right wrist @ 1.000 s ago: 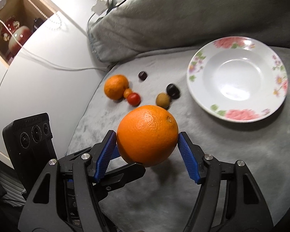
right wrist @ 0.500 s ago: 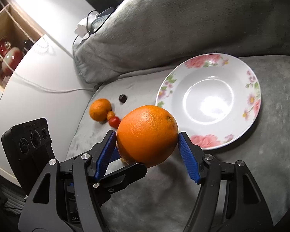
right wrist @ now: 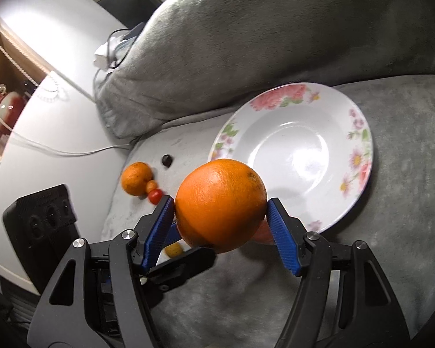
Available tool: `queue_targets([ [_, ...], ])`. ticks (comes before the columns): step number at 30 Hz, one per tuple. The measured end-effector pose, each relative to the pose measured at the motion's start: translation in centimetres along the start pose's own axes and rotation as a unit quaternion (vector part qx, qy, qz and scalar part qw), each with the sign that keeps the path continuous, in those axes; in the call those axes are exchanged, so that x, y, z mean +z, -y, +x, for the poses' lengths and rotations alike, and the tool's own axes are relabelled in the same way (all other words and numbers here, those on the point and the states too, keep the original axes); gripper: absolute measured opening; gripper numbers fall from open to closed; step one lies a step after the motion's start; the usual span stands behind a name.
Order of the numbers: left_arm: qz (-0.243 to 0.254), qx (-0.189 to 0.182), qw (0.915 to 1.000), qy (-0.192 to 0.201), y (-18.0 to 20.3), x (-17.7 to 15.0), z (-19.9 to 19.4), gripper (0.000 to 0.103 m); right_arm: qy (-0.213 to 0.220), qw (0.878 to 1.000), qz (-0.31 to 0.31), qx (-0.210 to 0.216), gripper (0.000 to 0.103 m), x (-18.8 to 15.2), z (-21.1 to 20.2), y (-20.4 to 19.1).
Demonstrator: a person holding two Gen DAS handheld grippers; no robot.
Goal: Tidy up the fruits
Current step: 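Carry the orange onto the white floral plate and open the right gripper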
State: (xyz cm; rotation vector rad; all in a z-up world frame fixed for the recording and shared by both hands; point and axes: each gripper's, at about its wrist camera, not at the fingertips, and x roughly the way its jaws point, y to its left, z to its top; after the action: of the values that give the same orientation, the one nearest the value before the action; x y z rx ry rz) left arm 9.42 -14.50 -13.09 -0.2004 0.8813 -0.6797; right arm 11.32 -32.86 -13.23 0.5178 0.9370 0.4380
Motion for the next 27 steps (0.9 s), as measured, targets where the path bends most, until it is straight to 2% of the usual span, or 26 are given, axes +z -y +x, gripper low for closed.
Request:
queue_targets([
  [4, 0.006, 0.005, 0.9999, 0.010, 0.1, 0.3, -0.7, 0.048, 0.022, 1.000, 0.009, 0.006, 0.069, 0.4, -1.1, 0.5],
  [9, -0.003, 0.009, 0.9998, 0.018, -0.6, 0.2, -1.5, 0.048, 0.048, 0.999, -0.003, -0.013, 0.069, 0.8, -2.5, 0.2],
  [27, -0.007, 0.051, 0.9968, 0.061, -2.5, -0.4, -5.4, 0.048, 0.066, 0.996, -0.047, -0.042, 0.069, -0.2, -2.9, -2.1],
])
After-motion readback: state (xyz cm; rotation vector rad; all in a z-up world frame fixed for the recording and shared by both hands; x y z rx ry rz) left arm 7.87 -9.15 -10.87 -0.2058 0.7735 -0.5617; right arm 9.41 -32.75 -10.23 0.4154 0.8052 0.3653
